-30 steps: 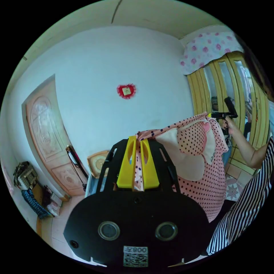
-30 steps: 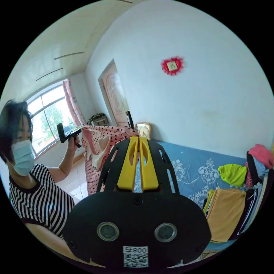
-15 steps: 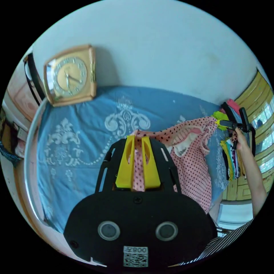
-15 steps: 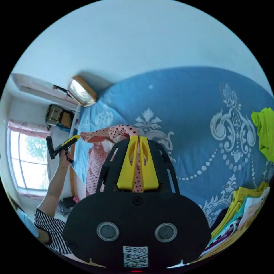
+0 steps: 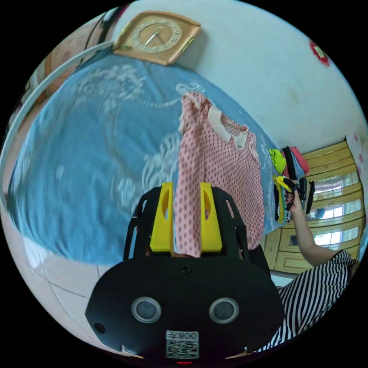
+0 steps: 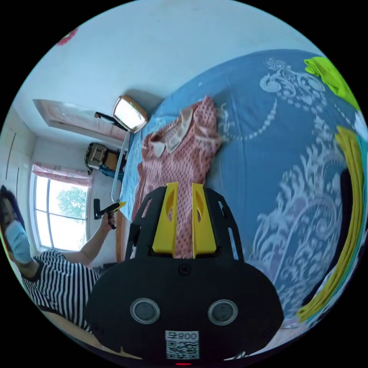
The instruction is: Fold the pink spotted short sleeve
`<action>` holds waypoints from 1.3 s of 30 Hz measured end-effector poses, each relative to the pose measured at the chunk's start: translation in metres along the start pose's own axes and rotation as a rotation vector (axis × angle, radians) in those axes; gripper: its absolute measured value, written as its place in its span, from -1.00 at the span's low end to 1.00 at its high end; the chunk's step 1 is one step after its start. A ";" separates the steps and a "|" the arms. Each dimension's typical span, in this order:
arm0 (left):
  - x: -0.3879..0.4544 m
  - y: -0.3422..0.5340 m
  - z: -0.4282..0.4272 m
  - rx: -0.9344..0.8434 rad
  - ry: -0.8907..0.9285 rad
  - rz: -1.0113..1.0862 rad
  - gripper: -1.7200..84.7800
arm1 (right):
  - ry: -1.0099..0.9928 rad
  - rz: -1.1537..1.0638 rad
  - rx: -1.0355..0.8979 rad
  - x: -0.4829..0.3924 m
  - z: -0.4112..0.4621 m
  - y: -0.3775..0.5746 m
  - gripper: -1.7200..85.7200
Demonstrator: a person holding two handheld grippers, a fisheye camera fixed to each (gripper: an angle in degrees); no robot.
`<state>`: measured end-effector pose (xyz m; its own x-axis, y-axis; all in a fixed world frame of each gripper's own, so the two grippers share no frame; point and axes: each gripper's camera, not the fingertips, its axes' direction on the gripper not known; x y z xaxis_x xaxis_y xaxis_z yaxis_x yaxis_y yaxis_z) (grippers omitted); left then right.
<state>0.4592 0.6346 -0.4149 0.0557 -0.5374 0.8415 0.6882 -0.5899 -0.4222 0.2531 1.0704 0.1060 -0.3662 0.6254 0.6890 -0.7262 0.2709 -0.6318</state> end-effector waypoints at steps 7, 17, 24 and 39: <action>-0.073 0.083 -0.001 -0.107 0.249 -0.257 -0.67 | 0.025 0.005 -0.180 -0.045 0.060 0.113 -0.78; -0.114 0.047 -0.001 -0.107 0.321 -0.298 -0.67 | 0.122 0.162 -0.153 -0.038 0.108 0.145 -0.76; -0.134 0.008 -0.012 -0.139 0.300 -0.284 -0.72 | 0.108 0.253 -0.165 -0.029 0.142 0.146 -0.86; -0.142 -0.024 -0.106 0.125 0.483 -0.189 -0.96 | -0.234 0.190 0.048 -0.022 0.076 0.156 -0.96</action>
<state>0.3576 0.6613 -0.5602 -0.3971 -0.6622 0.6354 0.7363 -0.6432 -0.2101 0.1038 1.0438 0.0192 -0.6180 0.4747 0.6267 -0.6566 0.1267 -0.7435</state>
